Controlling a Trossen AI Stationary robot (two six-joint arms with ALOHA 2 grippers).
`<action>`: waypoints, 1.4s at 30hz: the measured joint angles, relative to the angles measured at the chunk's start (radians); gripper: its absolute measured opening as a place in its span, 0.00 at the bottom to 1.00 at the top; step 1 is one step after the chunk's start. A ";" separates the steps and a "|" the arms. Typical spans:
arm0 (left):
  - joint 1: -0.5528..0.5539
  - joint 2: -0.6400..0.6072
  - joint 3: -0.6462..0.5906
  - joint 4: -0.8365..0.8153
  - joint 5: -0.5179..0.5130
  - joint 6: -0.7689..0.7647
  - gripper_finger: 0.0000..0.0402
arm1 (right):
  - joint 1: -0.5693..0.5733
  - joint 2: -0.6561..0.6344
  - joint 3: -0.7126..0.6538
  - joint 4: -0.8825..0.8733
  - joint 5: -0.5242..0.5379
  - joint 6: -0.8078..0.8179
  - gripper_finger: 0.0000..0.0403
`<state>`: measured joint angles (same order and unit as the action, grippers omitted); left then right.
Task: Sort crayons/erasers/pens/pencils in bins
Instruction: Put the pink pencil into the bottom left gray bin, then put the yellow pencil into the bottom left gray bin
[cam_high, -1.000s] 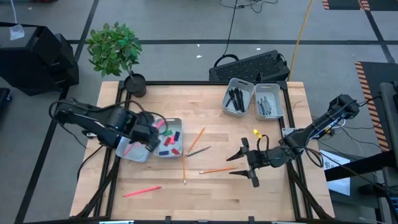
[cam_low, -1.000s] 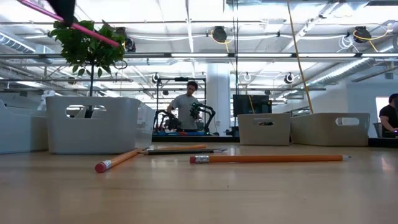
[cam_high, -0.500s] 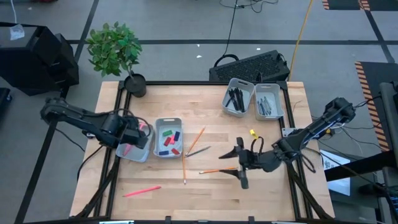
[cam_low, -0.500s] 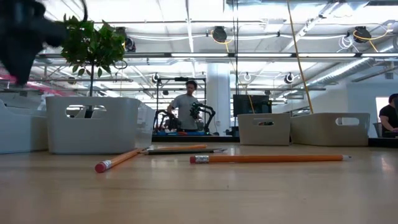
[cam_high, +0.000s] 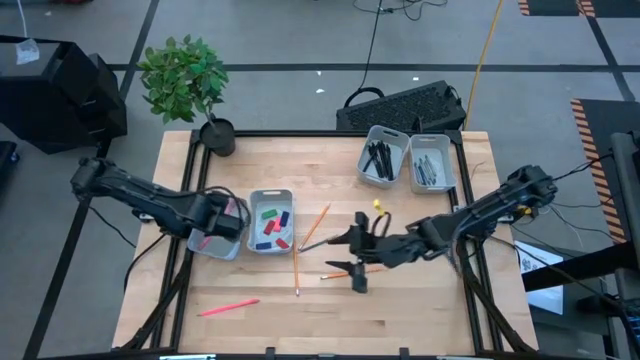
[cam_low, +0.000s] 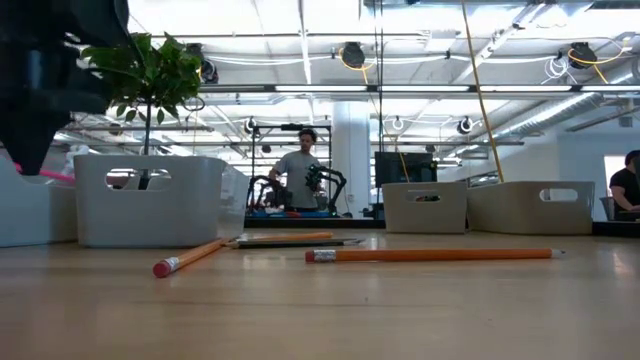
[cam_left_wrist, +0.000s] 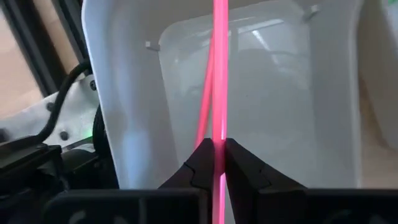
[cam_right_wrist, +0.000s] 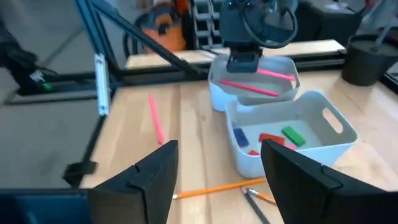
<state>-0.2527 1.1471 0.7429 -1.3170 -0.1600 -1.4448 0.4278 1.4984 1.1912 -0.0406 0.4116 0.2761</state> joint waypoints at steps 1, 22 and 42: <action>0.000 0.022 0.000 0.001 0.000 -0.002 0.07 | -0.008 0.020 0.019 -0.017 -0.002 0.000 0.55; -0.047 0.223 -0.011 0.078 0.070 -0.004 0.32 | -0.028 0.027 0.049 -0.078 -0.093 0.091 0.59; -0.168 -0.181 0.229 0.185 -0.367 0.003 0.44 | 0.047 0.033 -0.651 0.711 -0.159 -0.227 0.55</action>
<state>-0.4208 0.9665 0.9719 -1.1322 -0.5270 -1.4419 0.4750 1.5313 0.5400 0.6706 0.2525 0.0488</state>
